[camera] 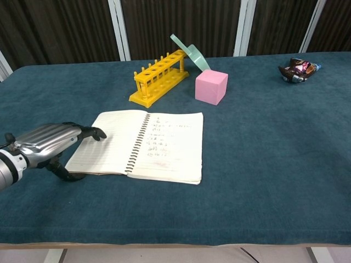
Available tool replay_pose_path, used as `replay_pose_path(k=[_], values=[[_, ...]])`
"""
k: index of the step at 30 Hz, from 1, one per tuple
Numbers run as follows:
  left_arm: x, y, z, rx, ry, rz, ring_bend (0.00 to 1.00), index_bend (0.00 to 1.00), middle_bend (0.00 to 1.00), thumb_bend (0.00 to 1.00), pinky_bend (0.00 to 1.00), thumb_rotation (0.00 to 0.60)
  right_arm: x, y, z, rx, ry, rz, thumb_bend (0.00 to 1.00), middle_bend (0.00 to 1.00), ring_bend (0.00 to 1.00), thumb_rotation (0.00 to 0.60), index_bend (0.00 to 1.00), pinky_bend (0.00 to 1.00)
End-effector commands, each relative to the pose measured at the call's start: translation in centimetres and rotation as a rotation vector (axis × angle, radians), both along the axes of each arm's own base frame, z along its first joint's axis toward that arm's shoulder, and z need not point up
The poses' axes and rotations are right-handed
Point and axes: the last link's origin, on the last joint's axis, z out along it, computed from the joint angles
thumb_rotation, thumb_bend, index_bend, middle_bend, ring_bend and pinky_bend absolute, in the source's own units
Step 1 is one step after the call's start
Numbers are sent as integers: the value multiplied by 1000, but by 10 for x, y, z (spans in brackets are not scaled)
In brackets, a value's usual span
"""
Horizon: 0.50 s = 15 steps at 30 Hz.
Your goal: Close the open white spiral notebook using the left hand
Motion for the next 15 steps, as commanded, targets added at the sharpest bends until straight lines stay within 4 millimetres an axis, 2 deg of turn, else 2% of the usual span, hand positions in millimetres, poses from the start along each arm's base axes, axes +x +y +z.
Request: replay_pose_path(k=[1, 12, 15], values=[[2, 3, -4, 42, -93, -52, 281, 318, 329, 368, 203, 600, -1, 1, 1, -2, -2, -3, 31, 174, 105, 600, 118, 238], [4, 16, -13, 131, -175, -211, 311, 333, 347, 400, 240, 600, -3, 2, 3, -12, -12, -2, 31, 174, 105, 600, 118, 238], [7, 18, -13, 153, -171, -282, 357, 348, 363, 461, 280, 600, -3, 2, 3, -10, -13, -1, 32, 174, 105, 600, 118, 238]])
